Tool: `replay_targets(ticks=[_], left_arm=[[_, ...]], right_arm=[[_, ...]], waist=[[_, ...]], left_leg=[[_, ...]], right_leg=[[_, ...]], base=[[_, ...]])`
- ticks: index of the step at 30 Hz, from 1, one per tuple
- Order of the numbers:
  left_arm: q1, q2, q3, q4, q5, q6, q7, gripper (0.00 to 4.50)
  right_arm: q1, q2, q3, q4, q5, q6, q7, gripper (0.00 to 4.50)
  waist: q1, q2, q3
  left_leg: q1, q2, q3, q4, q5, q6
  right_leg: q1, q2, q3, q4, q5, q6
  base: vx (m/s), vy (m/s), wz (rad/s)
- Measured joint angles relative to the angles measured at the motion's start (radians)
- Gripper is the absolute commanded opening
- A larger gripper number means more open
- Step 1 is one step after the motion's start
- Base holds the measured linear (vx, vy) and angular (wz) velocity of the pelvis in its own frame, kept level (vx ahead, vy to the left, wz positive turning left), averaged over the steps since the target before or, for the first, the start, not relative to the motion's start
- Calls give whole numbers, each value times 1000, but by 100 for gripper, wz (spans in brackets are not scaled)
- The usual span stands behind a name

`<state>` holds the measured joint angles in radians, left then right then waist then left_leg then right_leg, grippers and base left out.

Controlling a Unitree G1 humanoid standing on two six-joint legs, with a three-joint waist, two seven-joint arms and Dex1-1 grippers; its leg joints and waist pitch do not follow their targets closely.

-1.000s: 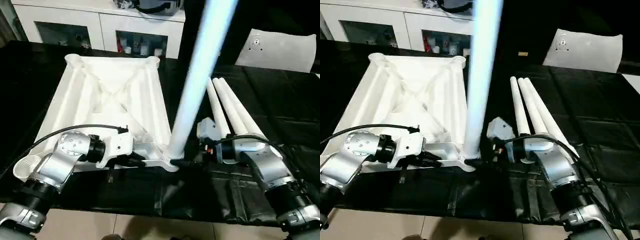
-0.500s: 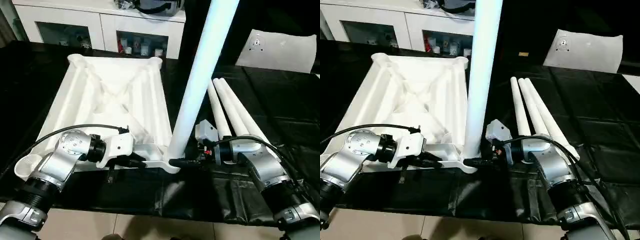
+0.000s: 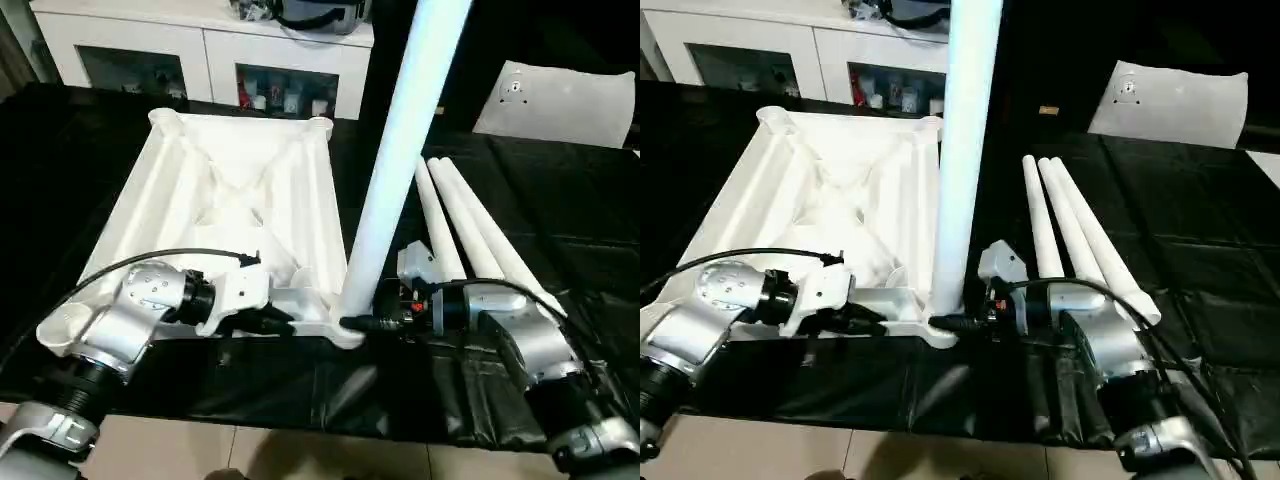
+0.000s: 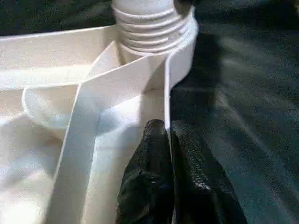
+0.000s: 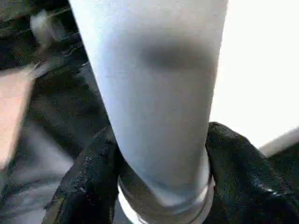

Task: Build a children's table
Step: Rotate leg to tighten

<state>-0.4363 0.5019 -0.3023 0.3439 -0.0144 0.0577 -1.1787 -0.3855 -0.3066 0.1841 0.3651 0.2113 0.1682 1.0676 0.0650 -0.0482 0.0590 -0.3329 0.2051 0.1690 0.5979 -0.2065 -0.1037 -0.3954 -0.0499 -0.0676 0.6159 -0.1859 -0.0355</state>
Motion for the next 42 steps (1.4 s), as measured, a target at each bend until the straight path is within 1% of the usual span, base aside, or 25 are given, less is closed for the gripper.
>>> replay_targets(ticks=[2,4,6,9,10,13,16,18,19,20,21,22,24,25,26,27,29,30,31,32,33,36,37,38,42], left_arm=[[14,-33,28,-27,-1,98,75,0],[32,-79,53,-65,-1,193,163,0],[41,-110,64,-93,-1,253,219,0],[53,-173,86,-136,13,346,327,0],[61,-208,105,-163,21,398,384,0],[68,-293,123,-215,53,486,512,0],[68,-317,124,-241,60,515,565,0],[68,-317,120,-251,62,516,573,0],[68,-317,117,-257,67,515,574,0],[68,-316,115,-259,69,514,574,0],[68,-312,109,-260,72,510,574,0],[68,-307,104,-260,75,502,573,0],[68,-295,100,-260,83,492,573,0],[68,-282,98,-255,86,481,572,0],[68,-273,98,-251,86,473,570,0],[67,-257,98,-245,86,459,561,0],[66,-245,98,-239,86,438,547,0],[65,-236,98,-236,86,434,540,0],[59,-222,93,-220,86,406,514,0],[51,-198,88,-206,83,378,485,0],[51,-176,87,-193,75,349,457,0],[50,-129,90,-162,61,284,402,0],[48,-118,90,-151,54,264,381,0],[44,-112,88,-139,50,246,360,0],[43,-73,76,-116,36,175,271,0]], right_arm=[[2,56,-27,4,-15,19,-123,247],[0,117,-56,18,-31,27,-254,244],[-7,146,-71,29,-38,36,-329,244],[-36,205,-98,54,-66,51,-449,244],[-57,243,-109,77,-79,52,-521,243],[-109,314,-140,118,-105,67,-680,243],[-133,341,-142,128,-120,68,-751,243],[-140,345,-142,128,-122,68,-763,243],[-140,346,-143,128,-123,62,-765,276],[-140,346,-143,127,-125,58,-765,296],[-137,346,-143,125,-126,55,-765,296],[-130,347,-143,119,-127,51,-763,315],[-115,351,-143,110,-127,46,-754,319],[-106,352,-140,107,-127,39,-743,336],[-95,351,-138,104,-125,32,-732,336],[-84,343,-137,97,-121,25,-717,355],[-63,331,-132,93,-112,29,-686,359],[-51,321,-130,91,-104,31,-674,370],[-31,298,-119,75,-91,31,-631,383],[-17,261,-108,55,-83,26,-582,383],[-4,223,-106,30,-74,22,-536,394],[-2,135,-120,-27,-50,15,-426,414],[-2,113,-121,-47,-44,13,-383,437],[-2,92,-116,-55,-38,12,-343,437],[-3,0,-103,-64,-9,13,-208,449]], waist=[[-13,5,1],[-30,7,2],[-38,7,2],[-42,9,3],[-47,10,3],[-53,10,3],[-52,11,3],[-52,11,3],[-51,11,2],[-51,11,2],[-50,11,2],[-50,11,2],[-50,10,3],[-53,10,3],[-57,9,3],[-59,9,3],[-62,9,4],[-62,10,5],[-60,10,5],[-58,11,5],[-57,10,6],[-56,9,6],[-55,9,6],[-54,9,6],[-33,9,6]], left_leg=[[0,0,0,0,0,0],[0,0,0,0,0,0],[0,0,0,0,0,0],[0,0,0,-1,0,0],[-1,0,0,-1,0,0],[-6,-1,1,-1,0,0],[-11,-1,0,-4,-2,2],[-16,-1,0,-6,0,8],[-18,-1,1,-7,-1,10],[-19,0,1,-7,-2,11],[-19,0,1,-7,-2,12],[-19,0,1,-7,-2,13],[-19,0,1,-6,-2,13],[-18,0,2,-6,-2,12],[-18,0,2,-5,-2,11],[-17,0,2,-5,-1,10],[-18,0,2,-5,-3,3],[-18,0,2,-5,-3,2],[-18,0,2,-5,-2,2],[-19,0,2,-5,-2,2],[-19,0,2,-5,-2,2],[-19,0,2,-4,1,8],[-19,0,2,-4,1,8],[-19,0,2,-4,1,8],[-19,0,2,-4,1,8]], right_leg=[[0,0,0,-1,0,1],[-1,0,0,-2,0,1],[-2,0,-1,-3,0,1],[-3,0,-1,-3,0,1],[-4,0,0,-3,0,1],[-7,0,0,-3,0,1],[-10,0,0,-3,1,-1],[-14,0,-1,-3,-1,-1],[-16,0,-1,-3,-2,-2],[-17,0,-1,-3,-3,-2],[-17,0,-1,-3,-3,-3],[-18,0,-1,-3,-3,-3],[-18,0,-1,-3,-3,-3],[-17,0,-1,-3,-2,-4],[-17,0,-1,-2,-1,-4],[-17,0,-1,-2,0,-4],[-18,0,-1,-2,2,-3],[-18,0,-1,-2,2,-3],[-18,0,-1,-2,2,-3],[-19,0,-1,-2,2,-3],[-19,0,-1,-2,2,-3],[-18,0,0,-2,3,-3],[-18,0,0,-2,3,-3],[-18,0,0,-2,3,-3],[-18,0,0,-2,3,-3]], base=[[0,0,0],[0,0,0],[0,0,0],[0,0,0],[0,0,0],[0,0,0],[60,1,5],[68,-6,3],[56,-3,1],[0,0,0],[0,0,0],[0,0,0],[0,0,0],[0,0,0],[0,0,0],[0,0,0],[0,0,0],[0,0,0],[0,0,0],[0,0,0],[0,0,0],[0,0,0],[0,0,0],[0,0,0],[0,0,0]])
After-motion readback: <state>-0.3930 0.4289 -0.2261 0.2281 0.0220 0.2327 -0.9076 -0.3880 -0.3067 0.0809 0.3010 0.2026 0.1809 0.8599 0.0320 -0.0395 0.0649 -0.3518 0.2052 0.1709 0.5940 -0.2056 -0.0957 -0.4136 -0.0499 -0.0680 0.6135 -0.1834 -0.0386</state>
